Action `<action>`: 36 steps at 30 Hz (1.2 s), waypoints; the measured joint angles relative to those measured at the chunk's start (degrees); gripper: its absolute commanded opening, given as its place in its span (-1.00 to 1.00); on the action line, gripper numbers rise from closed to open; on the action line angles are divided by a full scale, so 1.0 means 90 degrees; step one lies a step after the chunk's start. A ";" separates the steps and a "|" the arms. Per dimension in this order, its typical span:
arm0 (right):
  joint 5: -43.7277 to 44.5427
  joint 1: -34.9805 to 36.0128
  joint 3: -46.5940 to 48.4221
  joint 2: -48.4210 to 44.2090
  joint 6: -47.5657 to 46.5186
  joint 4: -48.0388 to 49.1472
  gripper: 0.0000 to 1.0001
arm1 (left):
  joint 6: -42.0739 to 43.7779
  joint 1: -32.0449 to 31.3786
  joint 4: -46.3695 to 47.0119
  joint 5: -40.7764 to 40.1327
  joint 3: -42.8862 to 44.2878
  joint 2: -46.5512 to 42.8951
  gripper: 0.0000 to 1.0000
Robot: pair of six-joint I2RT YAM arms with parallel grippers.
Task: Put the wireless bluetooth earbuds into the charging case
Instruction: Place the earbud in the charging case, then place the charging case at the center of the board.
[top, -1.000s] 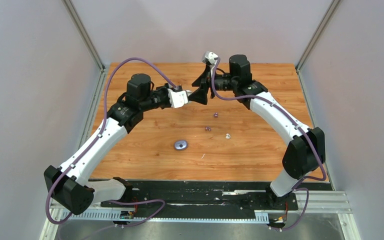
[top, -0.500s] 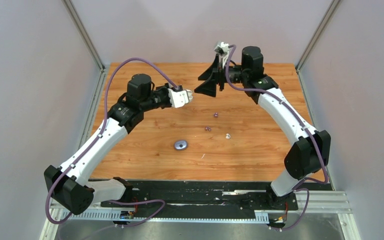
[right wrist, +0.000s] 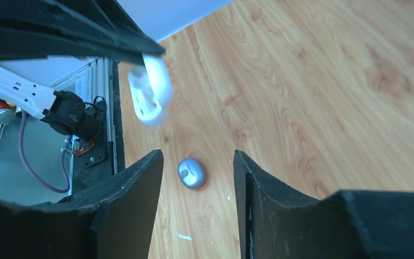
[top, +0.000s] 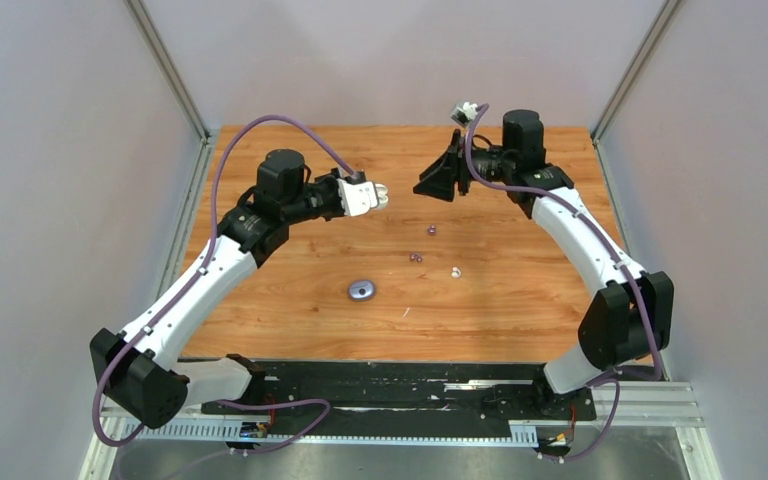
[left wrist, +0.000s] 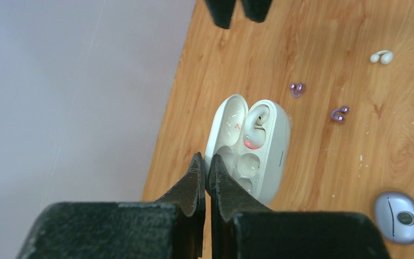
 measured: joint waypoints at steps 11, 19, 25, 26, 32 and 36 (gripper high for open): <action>-0.0595 0.0413 0.1042 0.0733 0.0430 0.0525 0.14 | -0.0114 -0.0002 -0.0165 0.0573 0.0000 0.0017 -1.00; -0.0357 0.0318 0.0731 0.0714 -0.0287 0.0138 -0.04 | -0.0165 -0.0005 -0.0257 0.0668 0.0000 0.0068 -1.00; 0.0359 -0.0272 -0.0566 0.0369 -0.2225 -0.1294 -0.27 | -0.0556 -0.0005 -0.0189 0.0522 -0.0425 0.0075 -1.00; 0.0610 -0.0359 -0.0746 0.0362 -0.2516 -0.1503 -0.29 | -0.0699 -0.0005 -0.0168 0.0440 -0.0549 0.0078 -1.00; 0.2188 -0.0425 -0.1523 0.0325 -0.3002 -0.2103 -0.13 | -0.1664 -0.0005 -0.0100 0.0046 -0.0843 0.0291 -1.00; 0.2701 -0.0406 -0.2069 0.0124 -0.2807 -0.2130 -0.10 | -0.2212 -0.0005 -0.0087 -0.0046 -0.0879 0.0369 -1.00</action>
